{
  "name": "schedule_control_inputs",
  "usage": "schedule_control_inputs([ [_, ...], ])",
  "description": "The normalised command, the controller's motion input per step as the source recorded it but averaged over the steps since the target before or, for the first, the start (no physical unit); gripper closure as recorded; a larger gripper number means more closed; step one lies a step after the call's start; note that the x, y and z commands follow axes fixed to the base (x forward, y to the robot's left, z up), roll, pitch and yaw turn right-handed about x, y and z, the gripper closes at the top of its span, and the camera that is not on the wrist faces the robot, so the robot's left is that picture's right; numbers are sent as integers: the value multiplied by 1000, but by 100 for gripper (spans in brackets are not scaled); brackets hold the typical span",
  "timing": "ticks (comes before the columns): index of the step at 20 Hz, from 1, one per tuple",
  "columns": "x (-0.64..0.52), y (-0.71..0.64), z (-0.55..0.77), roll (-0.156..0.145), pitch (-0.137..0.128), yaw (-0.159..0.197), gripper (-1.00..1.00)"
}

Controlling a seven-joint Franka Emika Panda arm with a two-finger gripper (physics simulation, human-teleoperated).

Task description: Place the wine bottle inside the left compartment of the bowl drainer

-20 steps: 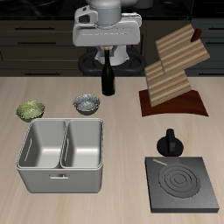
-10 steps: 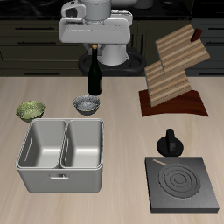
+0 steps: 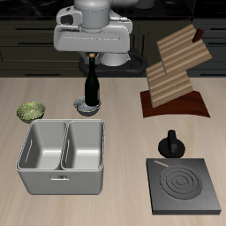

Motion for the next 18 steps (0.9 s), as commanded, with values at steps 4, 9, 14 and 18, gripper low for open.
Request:
schedule_control_inputs([
  [4,235,-3,238,-28,-21,-19,100],
  [9,279,-54,173,-33,-19,-4,100],
  [14,283,62,-46,45,1,12,100],
  [18,254,-43,-159,2,9,5,100],
])
